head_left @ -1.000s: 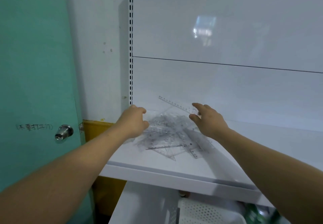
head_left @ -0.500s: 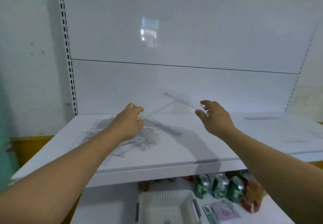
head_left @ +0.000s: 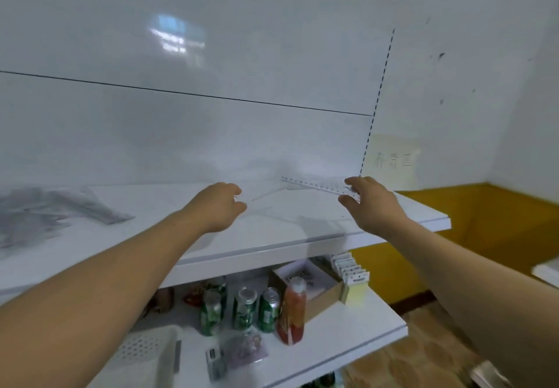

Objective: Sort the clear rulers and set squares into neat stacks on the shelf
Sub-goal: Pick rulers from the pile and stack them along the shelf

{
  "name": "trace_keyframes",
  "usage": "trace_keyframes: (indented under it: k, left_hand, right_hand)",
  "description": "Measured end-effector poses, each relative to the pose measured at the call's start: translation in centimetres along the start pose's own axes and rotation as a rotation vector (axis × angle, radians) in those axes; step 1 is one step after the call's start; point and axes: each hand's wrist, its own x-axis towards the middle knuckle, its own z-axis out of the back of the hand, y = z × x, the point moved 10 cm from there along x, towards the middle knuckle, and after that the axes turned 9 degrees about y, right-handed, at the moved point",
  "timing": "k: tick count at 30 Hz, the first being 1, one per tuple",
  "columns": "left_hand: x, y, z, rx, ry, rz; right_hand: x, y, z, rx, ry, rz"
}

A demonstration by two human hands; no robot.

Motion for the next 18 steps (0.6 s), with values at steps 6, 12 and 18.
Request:
trace_keyframes:
  k: [6, 12, 18]
  left_hand:
    - [5.2, -4.4, -4.3, 0.035, 0.030, 0.026]
    - [12.1, -2.7, -4.1, 0.134, 0.001, 0.156]
    - [19.3, -1.3, -3.8, 0.037, 0.003, 0.183]
  right_hand:
    - [3.1, -9.0, -0.5, 0.071, 0.029, -0.061]
    - [9.8, -13.7, -3.5, 0.145, 0.074, -0.133]
    - [17.6, -13.9, -8.0, -0.023, 0.271, -0.016]
